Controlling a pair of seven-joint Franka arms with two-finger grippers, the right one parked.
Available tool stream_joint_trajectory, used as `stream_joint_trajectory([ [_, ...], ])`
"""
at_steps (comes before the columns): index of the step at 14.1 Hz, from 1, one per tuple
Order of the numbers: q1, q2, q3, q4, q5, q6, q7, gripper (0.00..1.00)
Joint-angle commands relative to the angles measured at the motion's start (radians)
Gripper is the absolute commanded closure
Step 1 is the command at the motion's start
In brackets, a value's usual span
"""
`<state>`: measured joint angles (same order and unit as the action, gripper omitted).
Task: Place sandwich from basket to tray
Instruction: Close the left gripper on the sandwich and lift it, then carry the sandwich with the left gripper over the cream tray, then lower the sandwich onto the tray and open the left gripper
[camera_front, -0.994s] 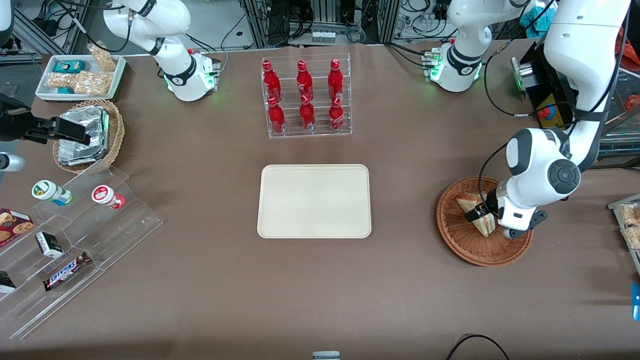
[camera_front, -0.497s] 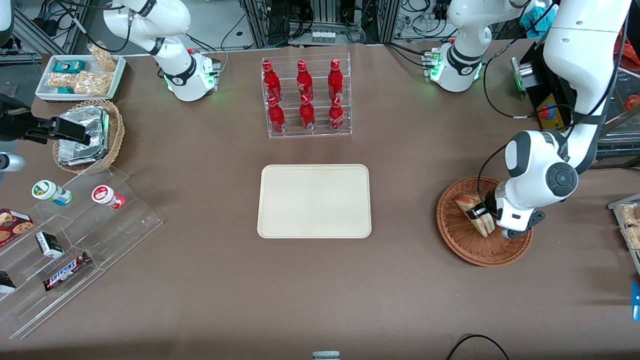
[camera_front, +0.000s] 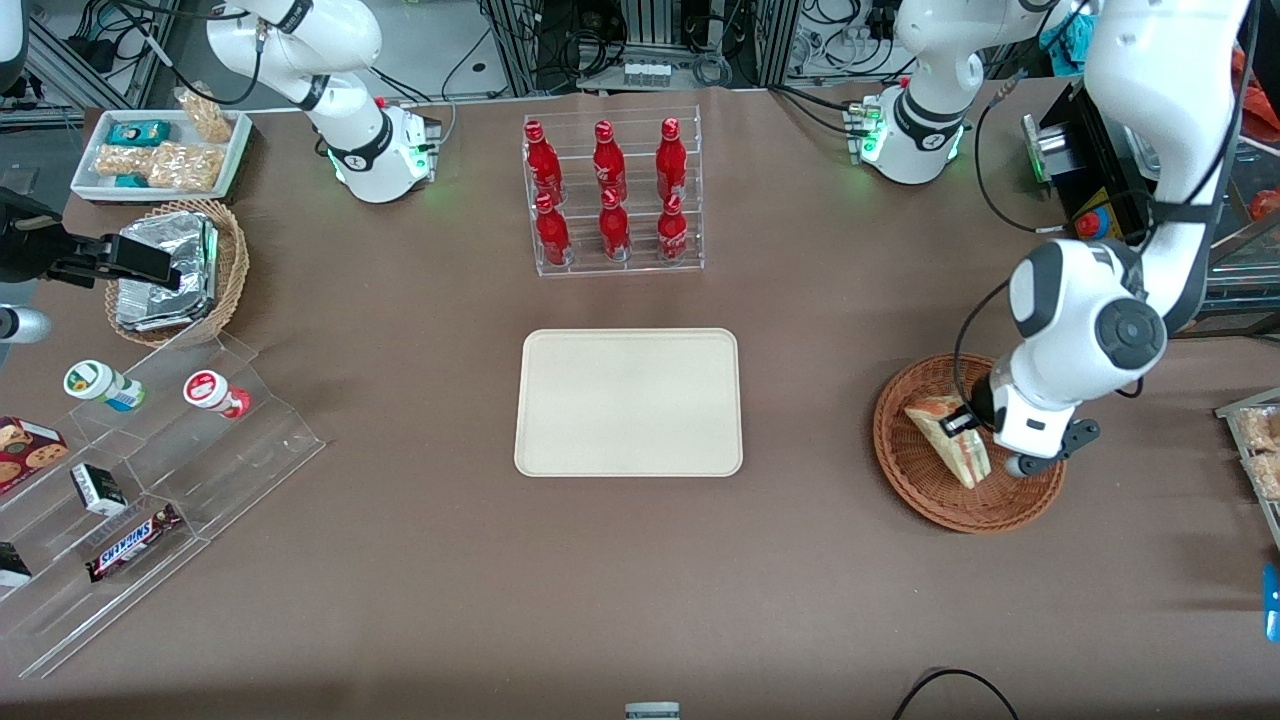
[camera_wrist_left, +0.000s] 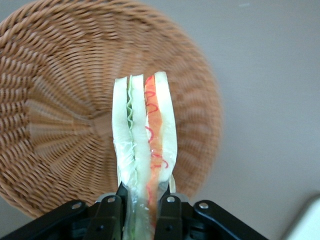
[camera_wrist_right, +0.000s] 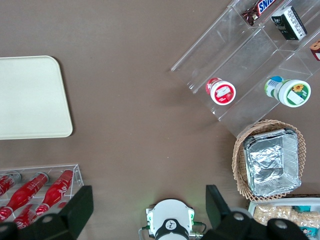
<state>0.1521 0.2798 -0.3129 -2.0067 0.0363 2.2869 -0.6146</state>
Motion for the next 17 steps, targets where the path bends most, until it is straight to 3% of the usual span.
stream_joint_trajectory([
  [1,-0.15,-0.048,0.006,0.034,0.005,-0.091,-0.076,0.86],
  [3,-0.296,-0.015,0.006,0.106,0.002,-0.168,-0.094,0.86],
  [6,-0.486,0.161,0.006,0.282,-0.004,-0.172,-0.175,0.83],
  [10,-0.64,0.361,0.006,0.48,-0.001,-0.158,-0.197,0.82],
  [15,-0.749,0.456,0.012,0.505,0.005,0.014,-0.192,0.81],
  [16,-0.752,0.46,0.014,0.506,0.005,0.014,-0.189,0.73],
  [17,-0.752,0.461,0.014,0.506,0.007,0.011,-0.189,0.49],
])
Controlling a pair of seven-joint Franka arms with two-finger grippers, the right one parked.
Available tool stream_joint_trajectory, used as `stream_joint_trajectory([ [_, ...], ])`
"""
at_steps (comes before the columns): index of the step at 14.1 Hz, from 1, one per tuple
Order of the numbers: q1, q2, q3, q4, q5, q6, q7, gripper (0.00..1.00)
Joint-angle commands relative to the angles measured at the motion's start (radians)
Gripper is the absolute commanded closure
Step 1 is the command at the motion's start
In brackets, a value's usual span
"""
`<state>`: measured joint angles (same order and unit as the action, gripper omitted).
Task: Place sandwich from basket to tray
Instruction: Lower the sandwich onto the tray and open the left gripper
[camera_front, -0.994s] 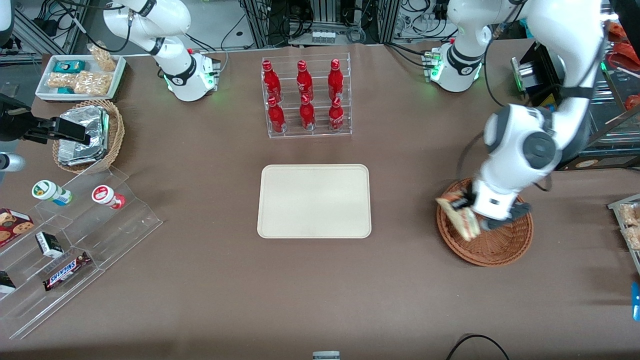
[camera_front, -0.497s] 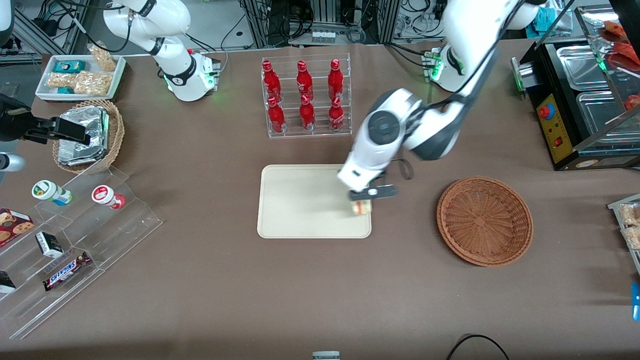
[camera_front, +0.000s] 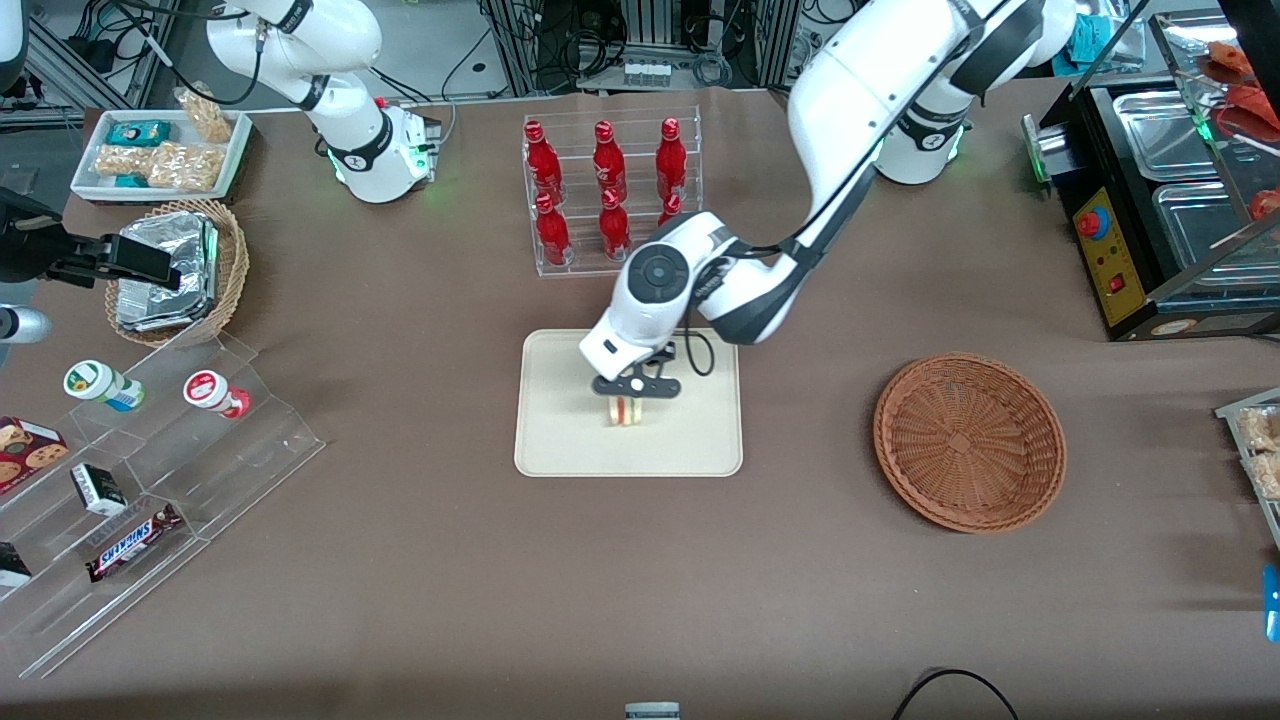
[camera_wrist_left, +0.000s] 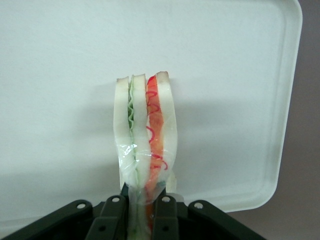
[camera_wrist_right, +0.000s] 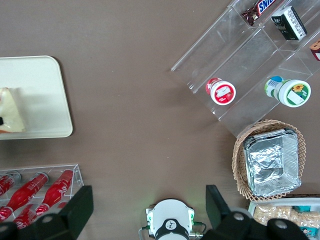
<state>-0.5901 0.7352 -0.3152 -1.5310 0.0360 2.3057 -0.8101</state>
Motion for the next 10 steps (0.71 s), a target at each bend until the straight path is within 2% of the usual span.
stream_joint_trajectory([
  [1,-0.01,0.006,0.018,0.029,0.01,-0.011,0.006,0.36],
  [2,-0.01,0.006,0.019,0.026,0.019,-0.011,0.003,0.17],
  [3,-0.008,0.004,0.019,0.028,0.03,-0.012,0.002,0.04],
  [4,-0.007,0.003,0.021,0.028,0.031,-0.012,0.002,0.01],
  [7,-0.004,-0.023,0.05,0.031,0.031,-0.058,-0.011,0.0],
  [10,0.009,-0.144,0.09,0.022,0.031,-0.199,0.002,0.0],
])
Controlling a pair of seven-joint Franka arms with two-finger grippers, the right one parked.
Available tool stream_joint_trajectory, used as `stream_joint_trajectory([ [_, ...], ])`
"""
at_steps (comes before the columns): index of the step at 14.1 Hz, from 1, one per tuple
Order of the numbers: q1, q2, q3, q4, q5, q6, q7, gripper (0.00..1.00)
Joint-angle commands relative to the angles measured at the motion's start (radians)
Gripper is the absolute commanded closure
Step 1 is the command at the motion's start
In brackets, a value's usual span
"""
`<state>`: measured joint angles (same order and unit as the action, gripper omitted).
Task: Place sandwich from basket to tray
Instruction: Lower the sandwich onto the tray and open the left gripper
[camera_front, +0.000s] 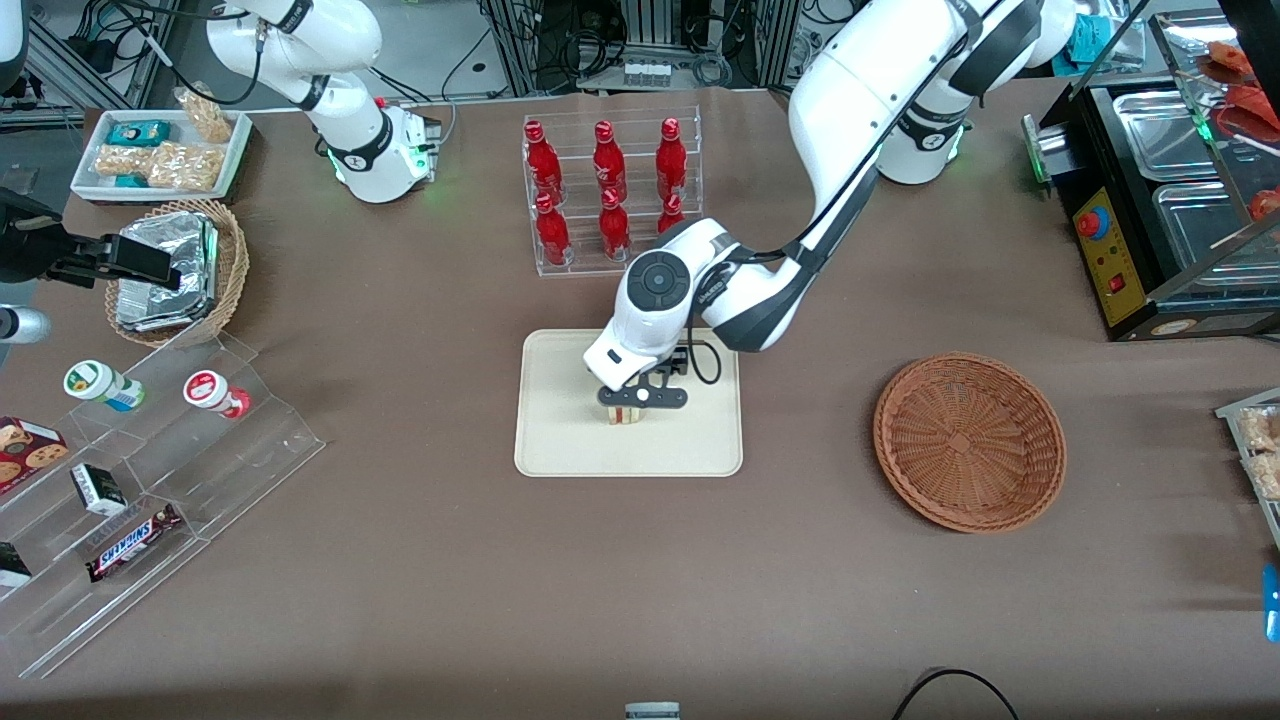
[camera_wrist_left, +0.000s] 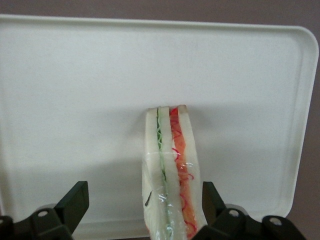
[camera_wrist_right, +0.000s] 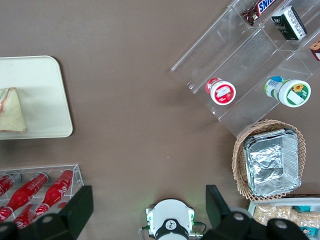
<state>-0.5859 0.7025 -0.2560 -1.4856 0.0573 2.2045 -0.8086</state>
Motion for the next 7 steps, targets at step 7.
stream_joint_trajectory([
  [7,0.184,-0.434,0.047,-0.031,-0.008,-0.601,0.091,0.0],
])
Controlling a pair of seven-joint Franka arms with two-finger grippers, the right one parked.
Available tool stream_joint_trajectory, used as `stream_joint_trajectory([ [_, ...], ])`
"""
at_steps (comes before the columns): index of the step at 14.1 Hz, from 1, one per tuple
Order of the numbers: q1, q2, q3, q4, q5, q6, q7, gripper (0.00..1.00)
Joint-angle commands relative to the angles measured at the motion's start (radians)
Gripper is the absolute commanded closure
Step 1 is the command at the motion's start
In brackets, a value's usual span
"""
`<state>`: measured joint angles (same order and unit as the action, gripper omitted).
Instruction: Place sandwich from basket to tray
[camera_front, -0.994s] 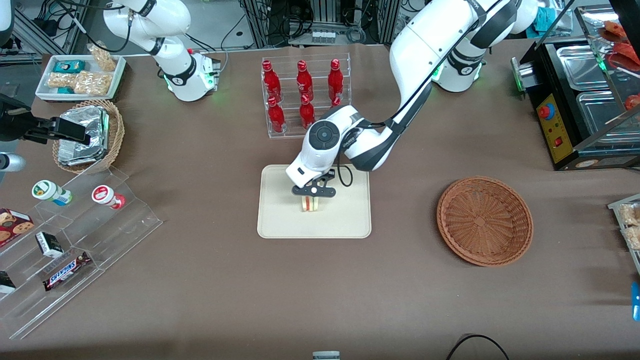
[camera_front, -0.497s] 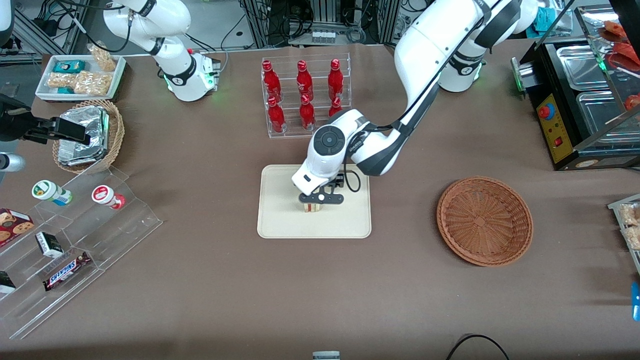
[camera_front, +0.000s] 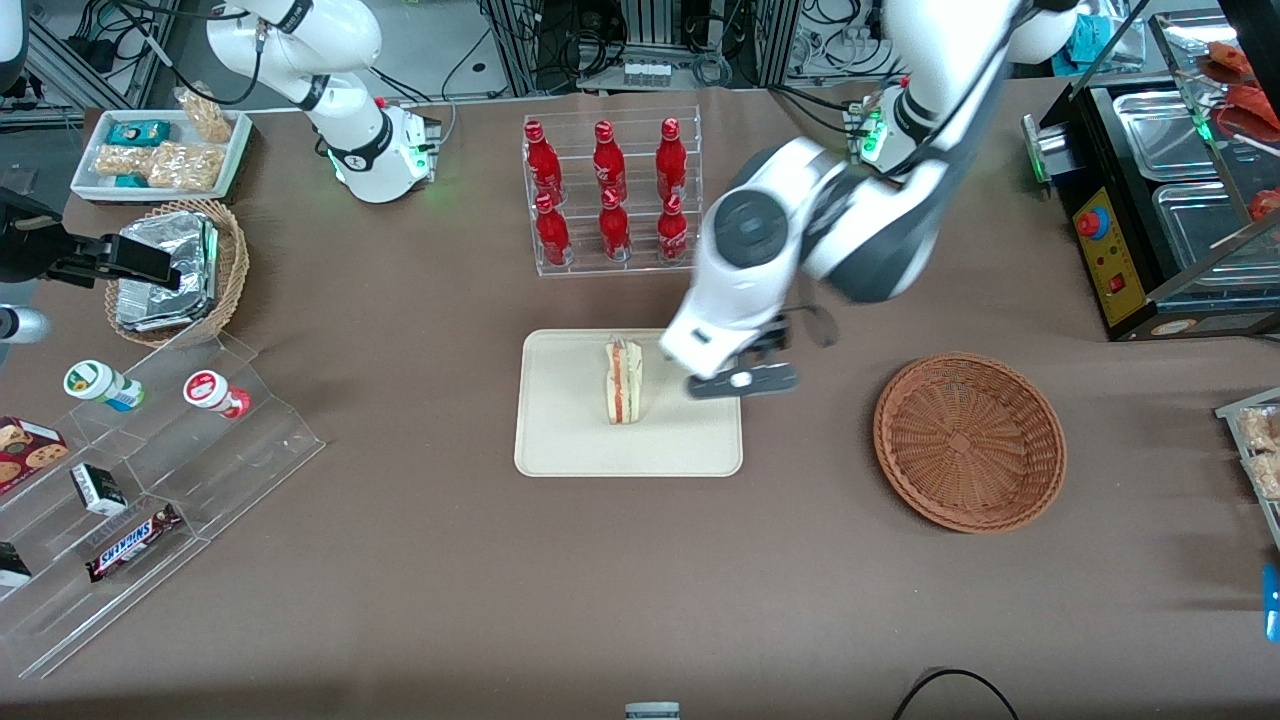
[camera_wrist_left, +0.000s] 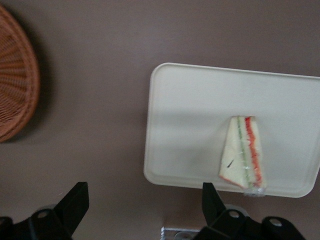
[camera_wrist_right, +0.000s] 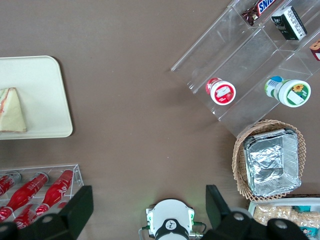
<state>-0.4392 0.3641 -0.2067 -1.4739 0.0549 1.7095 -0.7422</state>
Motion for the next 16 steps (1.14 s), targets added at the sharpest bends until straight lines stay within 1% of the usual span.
stream_joint_trajectory([
  [1,0.084,-0.129,-0.003,-0.042,-0.003,-0.164,0.024,0.0],
  [2,0.127,-0.17,-0.003,-0.043,-0.001,-0.212,0.032,0.0],
  [3,0.167,-0.2,-0.003,-0.042,-0.006,-0.244,0.1,0.0],
  [5,0.279,-0.244,-0.003,-0.033,-0.013,-0.33,0.306,0.0],
  [6,0.322,-0.258,-0.003,-0.022,-0.026,-0.362,0.373,0.0],
  [7,0.368,-0.266,-0.003,-0.005,-0.026,-0.382,0.414,0.0],
  [9,0.425,-0.258,-0.003,0.052,-0.026,-0.413,0.425,0.0],
  [13,0.428,-0.252,-0.002,0.063,-0.014,-0.406,0.412,0.0],
  [14,0.429,-0.275,0.006,0.063,-0.012,-0.413,0.403,0.0],
  [15,0.429,-0.334,0.029,0.05,-0.012,-0.425,0.399,0.0],
  [16,0.429,-0.341,0.044,0.044,-0.018,-0.482,0.399,0.0],
])
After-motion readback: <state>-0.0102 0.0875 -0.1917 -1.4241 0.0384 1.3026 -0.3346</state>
